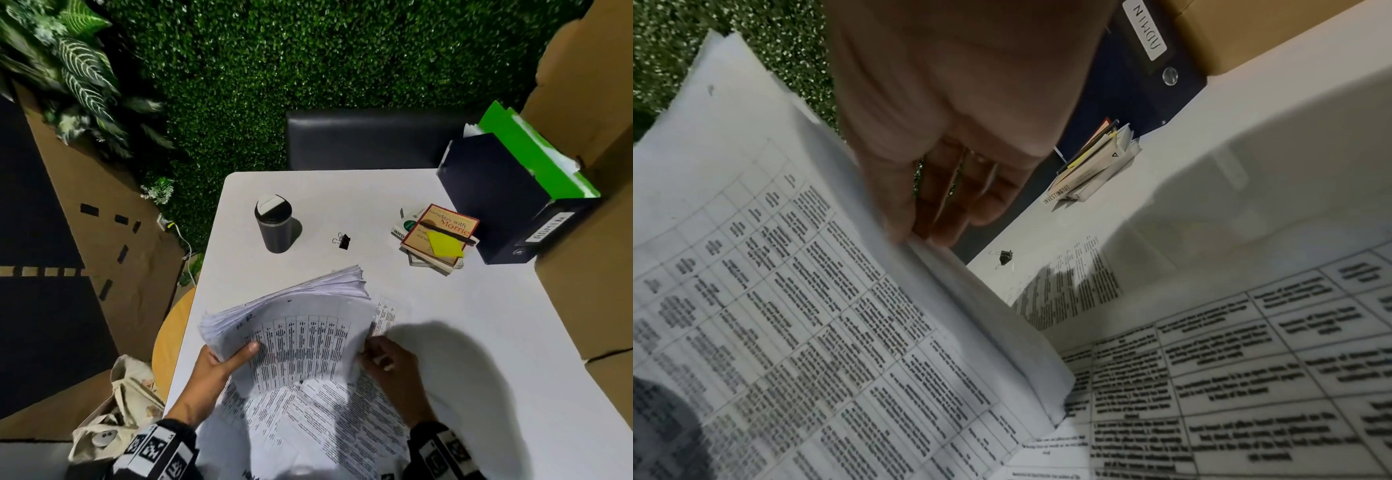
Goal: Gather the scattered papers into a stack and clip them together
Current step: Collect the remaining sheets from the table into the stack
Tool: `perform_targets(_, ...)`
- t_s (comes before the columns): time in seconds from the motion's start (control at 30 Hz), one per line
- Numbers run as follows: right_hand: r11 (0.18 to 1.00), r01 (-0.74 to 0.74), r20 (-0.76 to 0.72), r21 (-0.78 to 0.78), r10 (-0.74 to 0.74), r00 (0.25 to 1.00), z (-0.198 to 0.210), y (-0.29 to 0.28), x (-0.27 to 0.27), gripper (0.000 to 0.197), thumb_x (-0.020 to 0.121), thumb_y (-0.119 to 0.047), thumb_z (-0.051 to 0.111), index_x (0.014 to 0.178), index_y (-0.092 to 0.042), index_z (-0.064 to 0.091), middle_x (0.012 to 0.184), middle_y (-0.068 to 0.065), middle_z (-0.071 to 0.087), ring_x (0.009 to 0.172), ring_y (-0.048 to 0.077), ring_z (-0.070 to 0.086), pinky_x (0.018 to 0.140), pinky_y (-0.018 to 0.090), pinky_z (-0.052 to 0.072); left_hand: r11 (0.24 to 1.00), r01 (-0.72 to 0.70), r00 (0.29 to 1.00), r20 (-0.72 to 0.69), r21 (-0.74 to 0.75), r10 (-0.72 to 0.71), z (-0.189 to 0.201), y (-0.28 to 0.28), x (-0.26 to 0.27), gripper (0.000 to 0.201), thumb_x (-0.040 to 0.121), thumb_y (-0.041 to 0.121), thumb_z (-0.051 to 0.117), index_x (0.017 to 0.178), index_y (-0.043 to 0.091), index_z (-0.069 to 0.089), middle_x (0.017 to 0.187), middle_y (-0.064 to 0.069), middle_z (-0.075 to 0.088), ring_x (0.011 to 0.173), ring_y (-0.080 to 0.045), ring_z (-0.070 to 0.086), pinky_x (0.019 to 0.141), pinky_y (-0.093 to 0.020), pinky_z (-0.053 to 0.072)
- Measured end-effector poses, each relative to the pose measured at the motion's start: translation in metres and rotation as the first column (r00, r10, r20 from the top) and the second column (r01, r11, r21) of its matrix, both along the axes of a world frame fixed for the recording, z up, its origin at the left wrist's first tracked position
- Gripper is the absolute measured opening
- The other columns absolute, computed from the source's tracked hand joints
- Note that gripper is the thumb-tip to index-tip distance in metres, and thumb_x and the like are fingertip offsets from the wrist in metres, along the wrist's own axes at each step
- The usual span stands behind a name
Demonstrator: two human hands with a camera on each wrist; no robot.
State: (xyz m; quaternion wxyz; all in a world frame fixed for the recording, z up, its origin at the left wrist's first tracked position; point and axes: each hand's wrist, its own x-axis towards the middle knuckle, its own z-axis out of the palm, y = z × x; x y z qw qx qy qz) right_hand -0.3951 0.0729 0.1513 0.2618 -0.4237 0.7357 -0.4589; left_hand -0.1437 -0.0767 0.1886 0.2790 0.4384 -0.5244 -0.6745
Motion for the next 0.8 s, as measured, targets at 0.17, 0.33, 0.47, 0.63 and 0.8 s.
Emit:
perform_targets(0.17,0.993,-0.075,0.036,0.092,0.072,0.997,0.002,-0.01,-0.002,0.037,0.08,-0.008,0.071,0.077,-0.041,0.055,0.073,-0.038,0.064,0.069,-0.012,0.062,0.064,0.001,0.044,1.0,0.006,0.999,-0.043,-0.012,-0.006,0.001,0.002,-0.002,0.087,0.046,0.055,0.089,0.122,0.025,0.06,0.117,0.011,0.071,0.109,-0.006,0.065,0.085,-0.016,0.052)
perform_targets(0.33,0.996,-0.042,0.059,0.075,0.038,0.998,-0.004,-0.02,-0.004,0.025,0.081,-0.008,0.071,0.067,-0.027,0.06,0.063,-0.016,0.071,0.063,-0.003,0.068,0.059,0.009,0.051,1.0,-0.025,0.998,-0.06,0.016,0.026,-0.007,-0.002,0.004,0.102,0.049,0.056,0.088,0.137,0.022,0.05,0.13,0.006,0.065,0.12,-0.012,0.06,0.104,-0.034,0.045)
perform_targets(0.47,0.996,-0.045,-0.077,0.077,0.051,0.996,-0.008,-0.027,0.003,0.017,0.082,-0.015,0.07,0.082,-0.022,0.055,0.083,0.004,0.072,0.074,0.01,0.068,0.066,0.009,0.048,0.999,-0.021,0.999,-0.044,0.03,0.022,-0.018,-0.001,0.006,0.092,0.055,0.04,0.087,0.137,0.024,0.049,0.125,0.009,0.068,0.114,-0.005,0.063,0.087,-0.017,0.051)
perform_targets(0.63,0.97,-0.104,0.103,0.218,0.083,0.991,-0.014,-0.045,-0.006,0.103,0.059,-0.032,0.076,0.142,-0.012,0.019,0.138,0.001,0.039,0.121,0.014,0.041,0.101,0.033,0.041,0.997,-0.018,1.0,0.018,0.071,0.017,-0.027,0.007,0.001,0.078,0.055,0.027,0.091,0.124,0.019,0.056,0.099,0.019,0.075,0.094,0.001,0.07,0.073,-0.011,0.053)
perform_targets(0.8,0.934,-0.114,0.284,0.34,0.014,0.959,-0.001,-0.076,0.003,0.018,0.083,0.008,0.053,0.086,-0.008,0.046,0.078,0.006,0.051,0.083,0.024,0.053,0.067,0.025,0.049,0.998,0.025,0.996,0.087,0.055,-0.03,-0.025,0.022,-0.011,0.023,0.08,0.018,0.07,0.102,0.015,0.064,0.072,0.022,0.072,0.077,0.008,0.066,0.062,-0.003,0.047)
